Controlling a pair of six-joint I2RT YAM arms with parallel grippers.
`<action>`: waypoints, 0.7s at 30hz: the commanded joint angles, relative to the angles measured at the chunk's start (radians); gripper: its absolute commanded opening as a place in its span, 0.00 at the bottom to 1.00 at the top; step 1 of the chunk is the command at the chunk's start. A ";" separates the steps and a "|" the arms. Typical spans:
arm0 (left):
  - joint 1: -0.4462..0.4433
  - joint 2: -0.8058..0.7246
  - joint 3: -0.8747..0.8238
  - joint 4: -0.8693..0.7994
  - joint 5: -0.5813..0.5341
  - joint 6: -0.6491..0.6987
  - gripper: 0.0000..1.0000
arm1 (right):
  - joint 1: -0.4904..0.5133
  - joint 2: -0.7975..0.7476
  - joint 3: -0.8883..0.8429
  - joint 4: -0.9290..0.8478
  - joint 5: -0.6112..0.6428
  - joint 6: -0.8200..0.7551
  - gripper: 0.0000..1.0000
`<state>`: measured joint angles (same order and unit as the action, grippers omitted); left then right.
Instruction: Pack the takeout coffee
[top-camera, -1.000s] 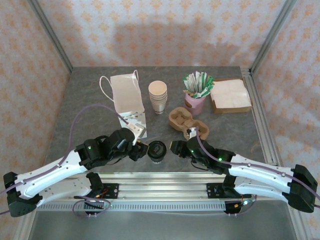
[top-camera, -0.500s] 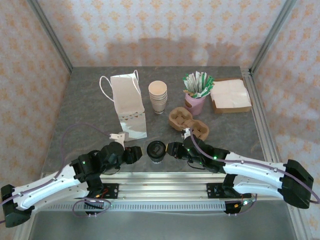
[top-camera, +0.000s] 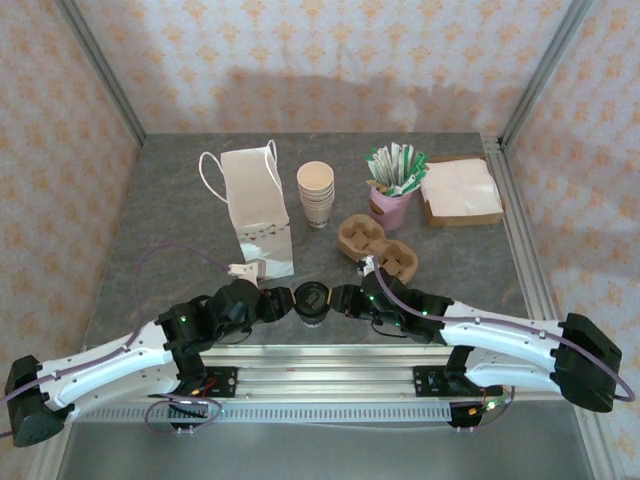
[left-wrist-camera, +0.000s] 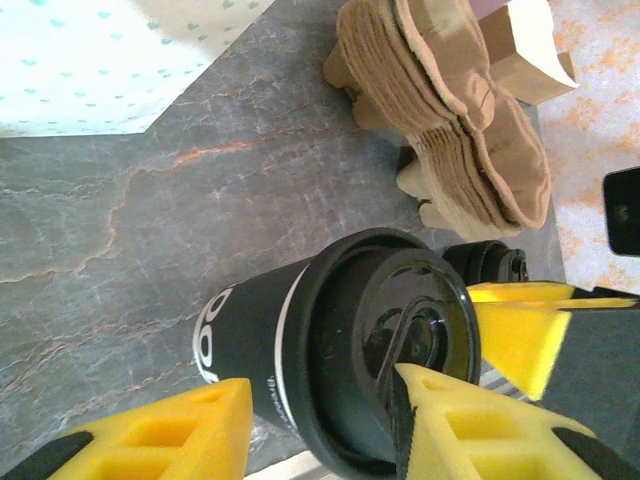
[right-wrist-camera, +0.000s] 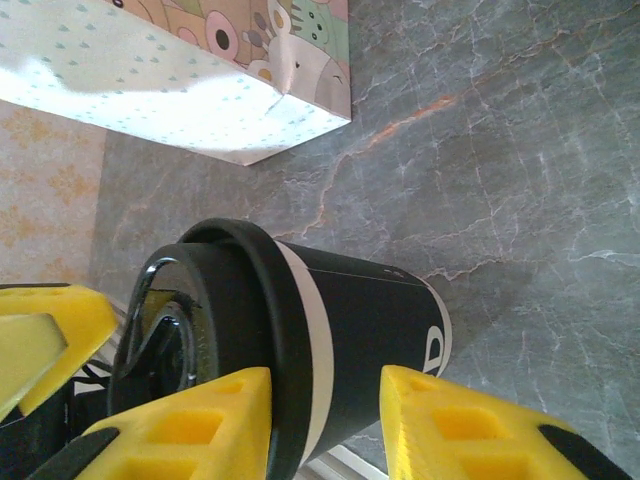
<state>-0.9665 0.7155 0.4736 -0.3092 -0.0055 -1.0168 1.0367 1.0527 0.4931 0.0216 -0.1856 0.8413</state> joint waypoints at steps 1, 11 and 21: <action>0.004 0.019 -0.021 0.056 -0.010 -0.019 0.41 | -0.006 0.013 0.028 0.024 -0.009 -0.008 0.33; 0.004 0.097 -0.068 0.084 -0.026 -0.023 0.38 | -0.006 0.049 -0.013 -0.007 -0.001 0.007 0.31; 0.003 0.105 -0.131 0.111 -0.022 -0.029 0.36 | 0.016 0.120 -0.076 0.019 -0.016 0.066 0.26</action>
<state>-0.9657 0.7944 0.3939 -0.1360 -0.0376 -1.0477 1.0328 1.1202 0.4808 0.1238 -0.1905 0.8806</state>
